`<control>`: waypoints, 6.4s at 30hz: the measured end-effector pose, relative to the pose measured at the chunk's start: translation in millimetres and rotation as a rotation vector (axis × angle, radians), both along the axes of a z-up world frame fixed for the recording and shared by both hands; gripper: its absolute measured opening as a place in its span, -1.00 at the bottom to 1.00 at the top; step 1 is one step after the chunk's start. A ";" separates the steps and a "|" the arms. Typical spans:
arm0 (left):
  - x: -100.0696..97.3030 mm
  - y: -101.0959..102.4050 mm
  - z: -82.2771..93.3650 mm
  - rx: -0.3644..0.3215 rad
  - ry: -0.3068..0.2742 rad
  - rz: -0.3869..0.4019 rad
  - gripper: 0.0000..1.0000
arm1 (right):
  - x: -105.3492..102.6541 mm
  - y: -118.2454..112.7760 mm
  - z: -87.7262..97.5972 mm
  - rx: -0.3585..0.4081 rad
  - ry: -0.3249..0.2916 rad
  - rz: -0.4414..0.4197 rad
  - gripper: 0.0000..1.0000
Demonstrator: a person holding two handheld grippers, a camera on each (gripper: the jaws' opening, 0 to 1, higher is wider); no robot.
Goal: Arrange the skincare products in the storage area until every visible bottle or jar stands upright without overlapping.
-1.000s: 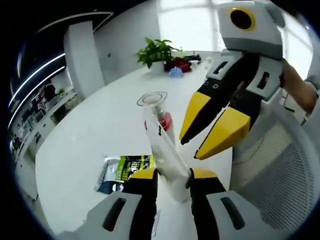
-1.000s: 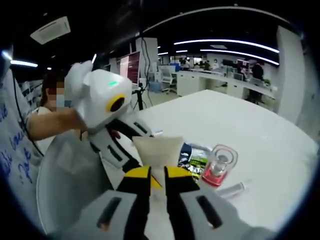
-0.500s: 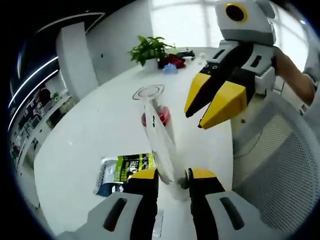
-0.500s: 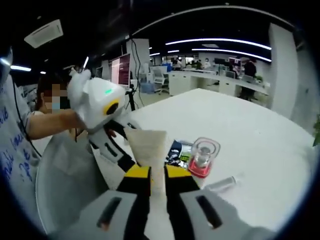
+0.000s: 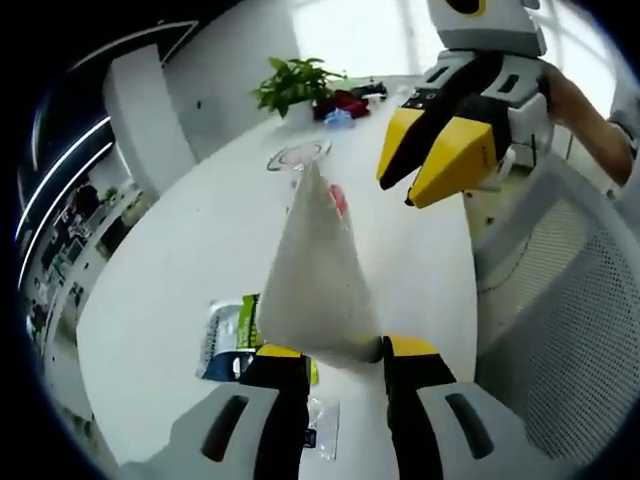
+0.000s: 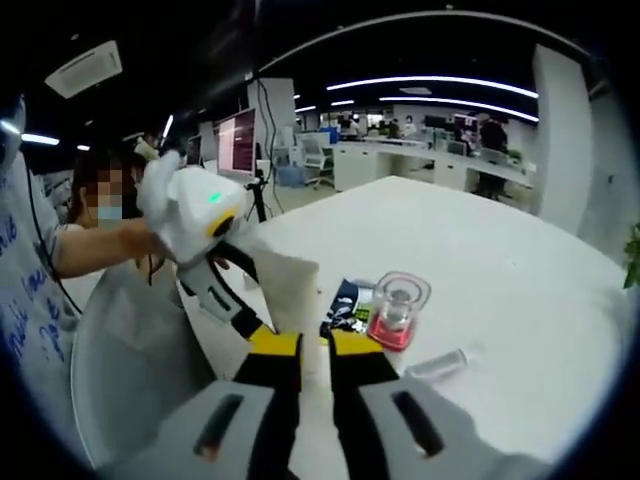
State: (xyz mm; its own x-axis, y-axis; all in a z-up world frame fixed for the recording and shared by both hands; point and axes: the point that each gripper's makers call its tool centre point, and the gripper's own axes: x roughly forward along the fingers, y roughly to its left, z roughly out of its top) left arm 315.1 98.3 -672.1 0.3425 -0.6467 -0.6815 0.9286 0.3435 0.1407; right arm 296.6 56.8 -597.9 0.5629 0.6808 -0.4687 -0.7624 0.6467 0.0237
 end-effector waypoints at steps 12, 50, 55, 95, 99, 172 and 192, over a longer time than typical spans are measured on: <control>-0.6 2.5 -13.2 0.033 0.024 -0.020 -0.55 | -1.1 -6.0 0.0 -0.007 0.001 -0.008 -0.79; 22.6 -8.4 -22.4 0.094 0.006 -0.151 -0.63 | 7.4 -29.6 -0.1 -0.004 0.007 -0.081 -0.79; 25.6 -12.5 -22.8 0.102 0.000 -0.180 -0.62 | 7.4 -33.6 -1.0 -0.004 0.010 -0.092 -0.79; 33.1 -23.5 -27.6 0.150 0.003 -0.221 -0.62 | 5.2 -40.3 -1.2 0.000 0.013 -0.113 -0.80; 33.0 -23.4 -28.1 0.147 0.013 -0.210 -0.62 | 4.6 -40.4 -1.2 0.002 0.012 -0.115 -0.80; 13.0 56.2 42.4 -0.020 -0.043 0.196 0.39 | -6.2 -37.7 -13.4 -0.115 0.023 -0.094 0.30; 2.7 98.8 62.1 -0.066 -0.044 0.364 0.68 | -13.0 -35.8 -18.1 -0.154 0.043 -0.073 0.42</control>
State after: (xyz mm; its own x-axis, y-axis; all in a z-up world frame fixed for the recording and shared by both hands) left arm 317.8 197.0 -610.0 0.5864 -0.5194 -0.6216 0.7374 0.6599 0.1441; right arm 283.7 21.0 -616.0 0.5853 0.5571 -0.5891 -0.7136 0.6989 -0.0480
